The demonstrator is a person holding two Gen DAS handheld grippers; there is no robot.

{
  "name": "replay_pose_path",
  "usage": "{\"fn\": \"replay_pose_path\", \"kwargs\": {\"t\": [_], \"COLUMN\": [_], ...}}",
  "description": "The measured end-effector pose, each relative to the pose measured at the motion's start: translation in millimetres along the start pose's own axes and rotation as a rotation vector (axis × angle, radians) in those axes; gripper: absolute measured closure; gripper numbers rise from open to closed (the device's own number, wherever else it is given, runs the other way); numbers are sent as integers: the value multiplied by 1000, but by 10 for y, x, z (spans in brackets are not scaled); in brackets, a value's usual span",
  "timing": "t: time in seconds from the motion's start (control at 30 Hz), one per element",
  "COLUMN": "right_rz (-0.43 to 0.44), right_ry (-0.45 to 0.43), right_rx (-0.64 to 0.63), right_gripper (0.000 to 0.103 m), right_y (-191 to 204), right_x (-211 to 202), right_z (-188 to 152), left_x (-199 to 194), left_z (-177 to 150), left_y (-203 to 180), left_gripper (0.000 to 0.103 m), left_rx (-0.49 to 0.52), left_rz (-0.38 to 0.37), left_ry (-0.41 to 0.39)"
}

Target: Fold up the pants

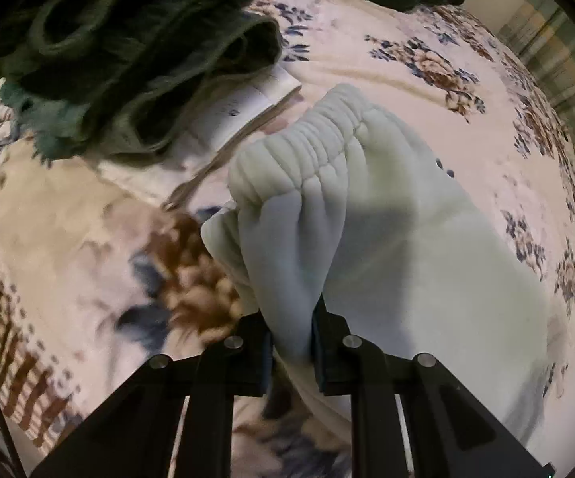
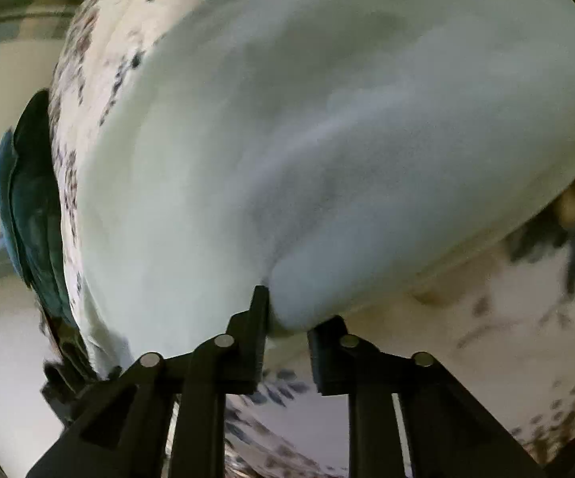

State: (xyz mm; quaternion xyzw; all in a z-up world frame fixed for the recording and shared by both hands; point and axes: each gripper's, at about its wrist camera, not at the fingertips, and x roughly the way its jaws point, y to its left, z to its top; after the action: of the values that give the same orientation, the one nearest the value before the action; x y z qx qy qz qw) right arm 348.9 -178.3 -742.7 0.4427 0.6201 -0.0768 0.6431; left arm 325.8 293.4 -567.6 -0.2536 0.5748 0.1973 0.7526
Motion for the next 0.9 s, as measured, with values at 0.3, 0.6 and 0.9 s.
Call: {"fn": "replay_pose_path", "kwargs": {"t": [0.3, 0.6, 0.9], "right_rz": [73, 164, 196], "right_ry": [117, 139, 173], "right_rx": [79, 140, 215], "right_gripper": [62, 35, 28], "right_y": [-320, -613, -591], "right_x": [110, 233, 215], "right_z": [109, 138, -37], "left_x": [436, 854, 609], "left_z": [65, 50, 84], "left_y": [316, 551, 6], "left_gripper": [58, 37, 84], "left_rx": [-139, -378, -161], "left_rz": [-134, -252, -185], "left_ry": [101, 171, 45]}}
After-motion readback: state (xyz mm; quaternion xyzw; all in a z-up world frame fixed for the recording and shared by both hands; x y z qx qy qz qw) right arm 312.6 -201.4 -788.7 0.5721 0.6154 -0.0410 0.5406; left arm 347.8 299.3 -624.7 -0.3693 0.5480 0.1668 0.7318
